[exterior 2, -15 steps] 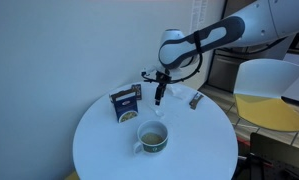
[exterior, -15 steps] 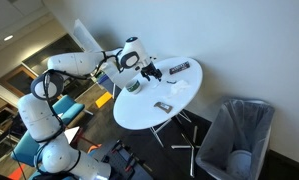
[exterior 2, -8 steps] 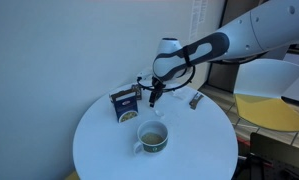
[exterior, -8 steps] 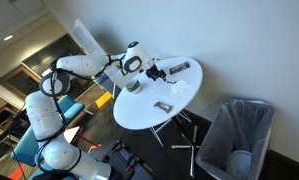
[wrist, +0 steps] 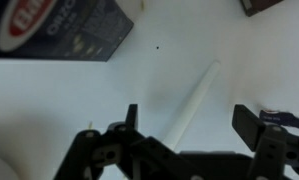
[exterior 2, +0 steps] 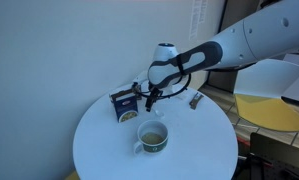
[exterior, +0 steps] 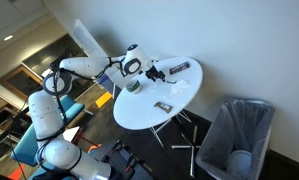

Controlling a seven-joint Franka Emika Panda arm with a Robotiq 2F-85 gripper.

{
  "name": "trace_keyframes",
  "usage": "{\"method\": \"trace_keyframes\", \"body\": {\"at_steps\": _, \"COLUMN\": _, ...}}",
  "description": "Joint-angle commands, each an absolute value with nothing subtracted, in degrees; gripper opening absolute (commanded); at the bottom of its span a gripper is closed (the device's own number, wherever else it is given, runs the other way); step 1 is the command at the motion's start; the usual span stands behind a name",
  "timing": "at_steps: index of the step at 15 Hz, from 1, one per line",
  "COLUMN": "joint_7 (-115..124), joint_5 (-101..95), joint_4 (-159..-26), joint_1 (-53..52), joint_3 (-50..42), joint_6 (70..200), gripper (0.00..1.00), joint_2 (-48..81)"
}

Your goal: Pour the contents of the box into the cup, then mix it with the spoon

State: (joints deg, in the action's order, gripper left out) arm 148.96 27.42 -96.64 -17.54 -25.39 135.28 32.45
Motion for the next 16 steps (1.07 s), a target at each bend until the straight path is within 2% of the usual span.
{"method": "trace_keyframes", "body": {"at_steps": 1, "joint_7": 148.96, "joint_5": 29.02, "joint_4": -96.57, "joint_1": -19.29, "joint_3": -27.34, "joint_6": 135.63, "gripper": 0.66, "joint_2": 32.40}}
{"method": "trace_keyframes", "body": {"at_steps": 9, "joint_7": 148.96, "joint_5": 28.94, "joint_4": -96.41, "joint_1": -19.03, "joint_3": -27.28, "joint_6": 133.92, "gripper": 0.03, "joint_2": 32.60}}
{"method": "trace_keyframes", "body": {"at_steps": 11, "joint_7": 148.96, "joint_5": 28.90, "joint_4": -96.19, "joint_1": -19.15, "joint_3": -27.44, "joint_6": 133.11, "gripper": 0.00, "joint_2": 32.86}}
{"method": "trace_keyframes", "body": {"at_steps": 16, "joint_7": 148.96, "joint_5": 27.86, "joint_4": -97.65, "joint_1": -19.25, "joint_3": -27.34, "joint_6": 133.35, "gripper": 0.03, "joint_2": 30.74}}
